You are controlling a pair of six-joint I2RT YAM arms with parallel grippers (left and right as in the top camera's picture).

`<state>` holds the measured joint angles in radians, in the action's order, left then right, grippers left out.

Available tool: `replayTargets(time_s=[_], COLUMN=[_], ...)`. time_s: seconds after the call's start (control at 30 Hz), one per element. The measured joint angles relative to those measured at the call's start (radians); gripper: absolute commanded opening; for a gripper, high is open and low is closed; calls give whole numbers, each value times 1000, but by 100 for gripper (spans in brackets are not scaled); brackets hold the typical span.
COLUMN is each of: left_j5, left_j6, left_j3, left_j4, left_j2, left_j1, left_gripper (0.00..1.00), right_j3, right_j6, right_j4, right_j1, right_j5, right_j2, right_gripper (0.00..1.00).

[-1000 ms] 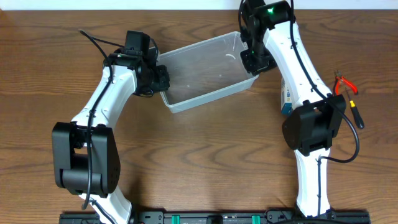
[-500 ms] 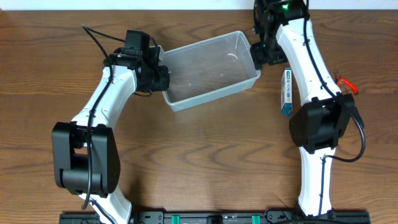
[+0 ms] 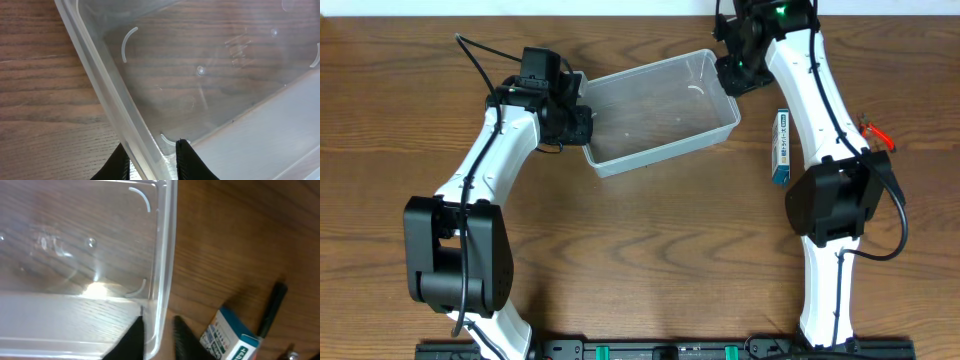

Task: Pack container
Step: 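Grip right wall with right gripper and slide container toward center, then rotate container square with both grippers and set it down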

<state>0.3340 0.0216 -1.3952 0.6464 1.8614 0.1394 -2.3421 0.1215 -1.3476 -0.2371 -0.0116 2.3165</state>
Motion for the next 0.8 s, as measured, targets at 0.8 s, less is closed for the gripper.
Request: replayTargets(time_s=[0.8], left_j5=[-8], left_j6=[233], left_j3=[0], left_j4=[0], left_j2=[0], left_j1=[-1], left_gripper=[13], right_j3=[214], right_j6=[9], right_j4=[83], right_j1=[1], right_j5=[7], right_j2=[0], right_gripper=[4])
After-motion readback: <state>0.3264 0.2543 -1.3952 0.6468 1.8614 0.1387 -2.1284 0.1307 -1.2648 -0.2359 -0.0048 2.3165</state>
